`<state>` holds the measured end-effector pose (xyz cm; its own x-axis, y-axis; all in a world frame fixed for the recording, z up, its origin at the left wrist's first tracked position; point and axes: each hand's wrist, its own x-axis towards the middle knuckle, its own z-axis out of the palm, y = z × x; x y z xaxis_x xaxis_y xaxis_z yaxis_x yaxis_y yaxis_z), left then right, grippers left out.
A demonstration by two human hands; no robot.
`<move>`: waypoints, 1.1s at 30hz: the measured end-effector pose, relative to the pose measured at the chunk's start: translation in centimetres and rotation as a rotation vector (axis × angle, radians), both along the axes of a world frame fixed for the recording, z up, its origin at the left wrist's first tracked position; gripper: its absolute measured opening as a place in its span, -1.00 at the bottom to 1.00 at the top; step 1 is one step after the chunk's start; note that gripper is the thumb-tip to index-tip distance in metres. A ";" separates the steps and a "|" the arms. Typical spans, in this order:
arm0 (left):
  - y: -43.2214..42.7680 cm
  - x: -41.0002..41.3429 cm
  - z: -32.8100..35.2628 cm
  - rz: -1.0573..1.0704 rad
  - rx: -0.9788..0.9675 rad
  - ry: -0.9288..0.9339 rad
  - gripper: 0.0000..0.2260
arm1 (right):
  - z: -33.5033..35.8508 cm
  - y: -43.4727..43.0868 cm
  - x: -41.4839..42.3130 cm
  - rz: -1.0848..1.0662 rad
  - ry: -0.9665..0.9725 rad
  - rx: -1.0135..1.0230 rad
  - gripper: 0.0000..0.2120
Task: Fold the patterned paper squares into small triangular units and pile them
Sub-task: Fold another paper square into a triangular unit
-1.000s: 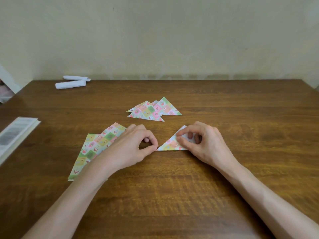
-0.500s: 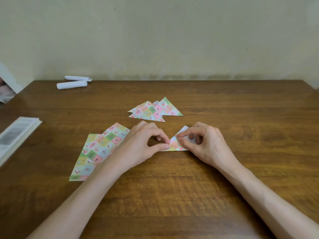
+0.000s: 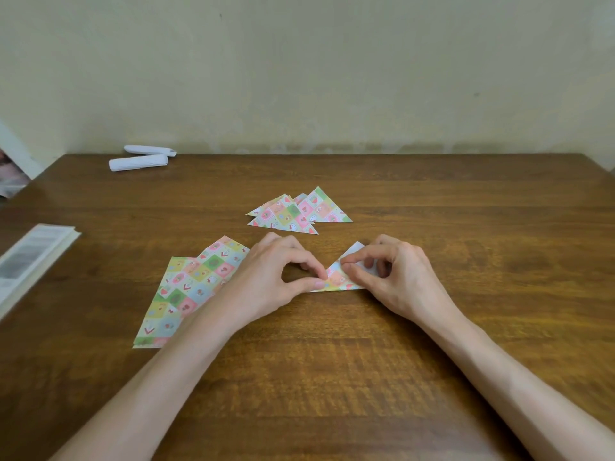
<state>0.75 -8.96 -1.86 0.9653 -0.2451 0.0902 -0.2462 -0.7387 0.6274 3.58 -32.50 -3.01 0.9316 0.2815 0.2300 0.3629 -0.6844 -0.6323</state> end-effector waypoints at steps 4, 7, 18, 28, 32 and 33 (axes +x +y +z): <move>0.0 0.1 0.0 -0.003 0.001 -0.002 -0.90 | 0.0 0.0 0.0 -0.001 -0.001 -0.006 -0.94; 0.3 0.2 0.2 -0.025 0.016 0.017 -0.89 | 0.1 0.0 0.0 0.000 0.017 -0.013 -0.93; 1.2 0.7 0.7 -0.094 0.083 0.040 -0.85 | 1.3 1.3 -1.0 -0.062 0.082 -0.226 -0.63; 1.4 0.6 1.1 -0.130 0.114 0.068 -0.83 | 1.1 2.0 -2.4 -0.078 -0.015 -0.270 -0.52; 2.0 0.4 1.3 -0.160 0.116 0.105 -0.74 | 1.0 2.1 -2.4 -0.082 -0.018 -0.281 -0.53; 2.1 0.4 1.2 -0.163 0.116 0.105 -0.70 | 0.9 2.1 -2.4 -0.088 -0.020 -0.280 -0.53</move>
<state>1.11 -6.90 -0.62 0.9147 -0.4015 -0.0461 -0.3063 -0.7632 0.5689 1.18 -30.40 -2.07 0.9513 0.2552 0.1730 0.3050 -0.8605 -0.4081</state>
